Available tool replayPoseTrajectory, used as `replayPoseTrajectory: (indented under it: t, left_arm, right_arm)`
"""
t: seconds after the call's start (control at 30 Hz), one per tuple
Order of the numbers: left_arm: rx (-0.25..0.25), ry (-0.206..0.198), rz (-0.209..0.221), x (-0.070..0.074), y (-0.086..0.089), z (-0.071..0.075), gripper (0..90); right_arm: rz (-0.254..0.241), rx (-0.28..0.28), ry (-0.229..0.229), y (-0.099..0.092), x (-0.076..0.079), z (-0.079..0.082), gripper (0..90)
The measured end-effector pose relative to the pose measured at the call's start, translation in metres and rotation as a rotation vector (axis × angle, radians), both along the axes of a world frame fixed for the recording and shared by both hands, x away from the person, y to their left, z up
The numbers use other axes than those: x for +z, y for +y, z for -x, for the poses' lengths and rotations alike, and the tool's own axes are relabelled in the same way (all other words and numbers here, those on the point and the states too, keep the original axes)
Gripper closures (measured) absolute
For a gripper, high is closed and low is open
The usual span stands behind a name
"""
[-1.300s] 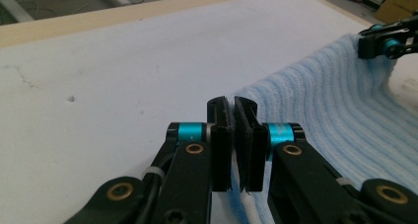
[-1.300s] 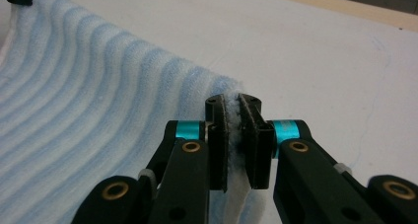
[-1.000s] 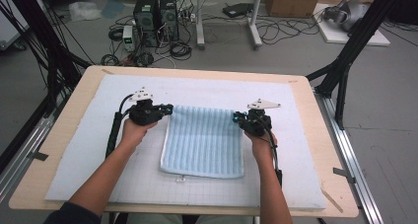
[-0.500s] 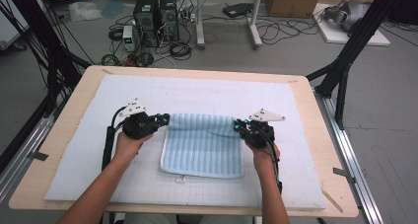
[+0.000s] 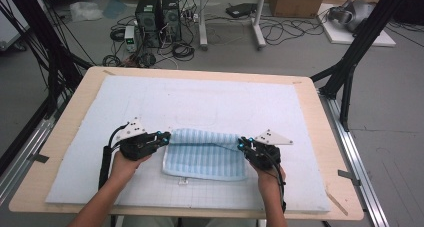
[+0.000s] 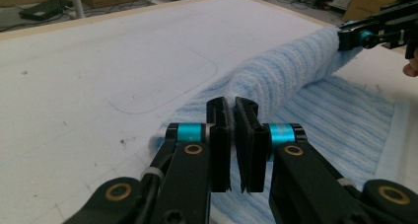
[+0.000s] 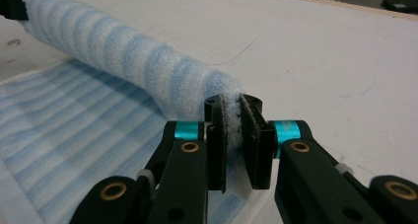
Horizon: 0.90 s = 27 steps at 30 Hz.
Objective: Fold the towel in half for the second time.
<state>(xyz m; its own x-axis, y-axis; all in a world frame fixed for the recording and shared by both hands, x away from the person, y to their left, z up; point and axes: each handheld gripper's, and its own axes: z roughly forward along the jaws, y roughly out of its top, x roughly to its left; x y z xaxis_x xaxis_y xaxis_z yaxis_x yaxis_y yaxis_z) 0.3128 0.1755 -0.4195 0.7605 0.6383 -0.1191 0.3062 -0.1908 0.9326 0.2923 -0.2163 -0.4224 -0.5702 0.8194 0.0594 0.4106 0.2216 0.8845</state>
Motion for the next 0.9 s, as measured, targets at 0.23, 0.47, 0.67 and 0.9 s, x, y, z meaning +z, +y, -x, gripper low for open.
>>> replayPoseTrajectory:
  t: [0.23, 0.47, 0.67, 0.9]
  left_arm:
    - [-0.031, 0.001, -0.002, -0.006, 0.004, 0.011, 84.3]
    - [-0.061, -0.008, -0.015, -0.007, 0.005, 0.022, 84.3]
    - [-0.090, -0.015, -0.031, -0.005, 0.007, 0.033, 84.7]
    - [-0.116, 0.018, -0.028, -0.010, 0.011, 0.042, 79.5]
  right_arm:
    - [0.030, 0.027, -0.017, 0.001, 0.002, 0.014, 81.7]
    - [0.042, 0.042, -0.044, -0.001, 0.006, 0.024, 82.0]
    - [0.081, 0.071, -0.065, 0.000, 0.009, 0.036, 82.1]
    - [0.125, 0.139, -0.029, 0.000, 0.001, 0.051, 76.9]
